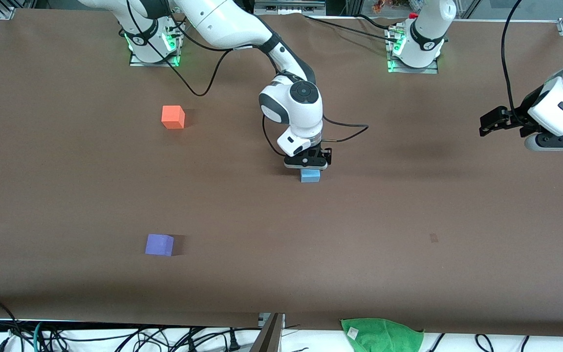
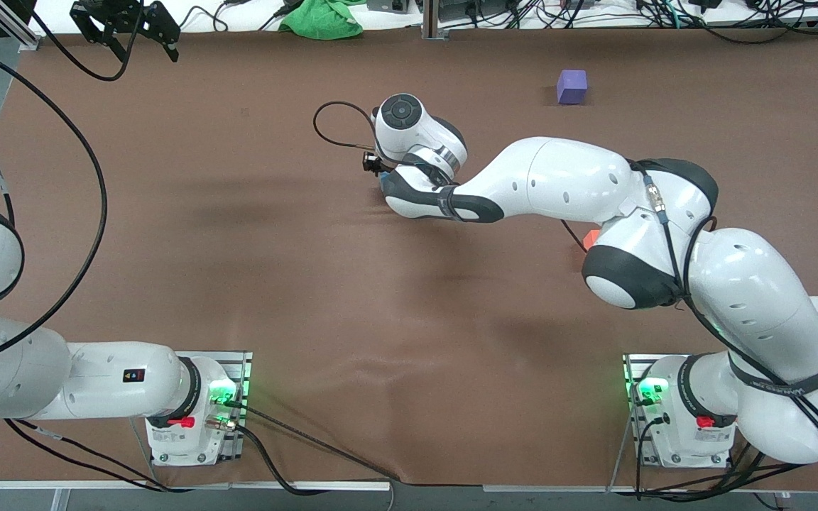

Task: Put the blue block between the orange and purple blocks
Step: 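Carry the light-blue cube with the right gripper toward the orange cube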

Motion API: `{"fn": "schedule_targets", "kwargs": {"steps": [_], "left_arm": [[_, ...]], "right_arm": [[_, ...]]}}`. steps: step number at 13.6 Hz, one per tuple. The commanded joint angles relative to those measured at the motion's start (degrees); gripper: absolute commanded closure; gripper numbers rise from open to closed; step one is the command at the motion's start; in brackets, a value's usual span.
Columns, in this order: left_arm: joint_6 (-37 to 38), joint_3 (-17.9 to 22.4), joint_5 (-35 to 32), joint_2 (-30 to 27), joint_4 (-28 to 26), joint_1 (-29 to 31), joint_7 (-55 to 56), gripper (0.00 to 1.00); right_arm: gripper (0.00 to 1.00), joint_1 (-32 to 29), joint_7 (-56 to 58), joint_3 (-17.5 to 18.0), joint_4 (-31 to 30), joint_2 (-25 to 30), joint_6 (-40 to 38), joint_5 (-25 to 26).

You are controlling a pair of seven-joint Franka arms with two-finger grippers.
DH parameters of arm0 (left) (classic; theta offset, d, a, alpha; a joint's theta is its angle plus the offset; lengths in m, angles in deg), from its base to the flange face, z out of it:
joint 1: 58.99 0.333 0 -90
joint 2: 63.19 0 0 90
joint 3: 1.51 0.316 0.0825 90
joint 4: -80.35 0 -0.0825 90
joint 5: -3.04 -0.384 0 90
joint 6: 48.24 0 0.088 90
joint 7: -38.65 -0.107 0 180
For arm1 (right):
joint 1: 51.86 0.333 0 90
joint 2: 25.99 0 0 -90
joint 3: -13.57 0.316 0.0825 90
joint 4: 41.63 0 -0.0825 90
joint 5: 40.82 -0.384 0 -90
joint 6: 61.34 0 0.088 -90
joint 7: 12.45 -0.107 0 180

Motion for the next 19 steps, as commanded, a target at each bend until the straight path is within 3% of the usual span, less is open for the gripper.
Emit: {"fn": "schedule_targets", "kwargs": {"steps": [1,3,7,9,11,16,19], "left_arm": [[1.1,-0.1,0.3,0.1,1.1,-0.1,-0.4,0.00],[1.2,-0.1,0.3,0.1,1.1,-0.1,-0.5,0.00],[1.3,0.0,0.2,0.0,1.1,-0.1,-0.5,0.00],[1.2,0.0,0.2,0.0,1.1,-0.1,-0.5,0.00],[1.3,-0.1,0.2,-0.1,1.1,-0.1,-0.5,0.00],[1.1,-0.1,0.2,0.0,1.1,-0.4,-0.4,0.00],[1.1,-0.1,0.2,0.1,1.1,-0.5,-0.4,0.00]], "right_arm": [[0.34,-0.4,0.6,-0.2,2.0,-1.0,-0.4,1.0],[0.52,-1.3,1.7,-0.2,2.0,-0.4,-2.0,0.9],[0.54,-6.1,8.9,0.2,1.6,4.7,-9.7,0.0],[0.54,-9.3,15.0,0.0,-0.9,8.8,-14.3,-4.0],[0.54,-14.3,23.4,-0.2,-8.7,14.8,-13.9,-7.3],[0.53,-26.2,38.8,-0.2,-28.1,28.5,-13.5,-9.0],[0.53,-30.6,42.9,-1.0,-42.1,35.3,-6.5,-9.0]]}}
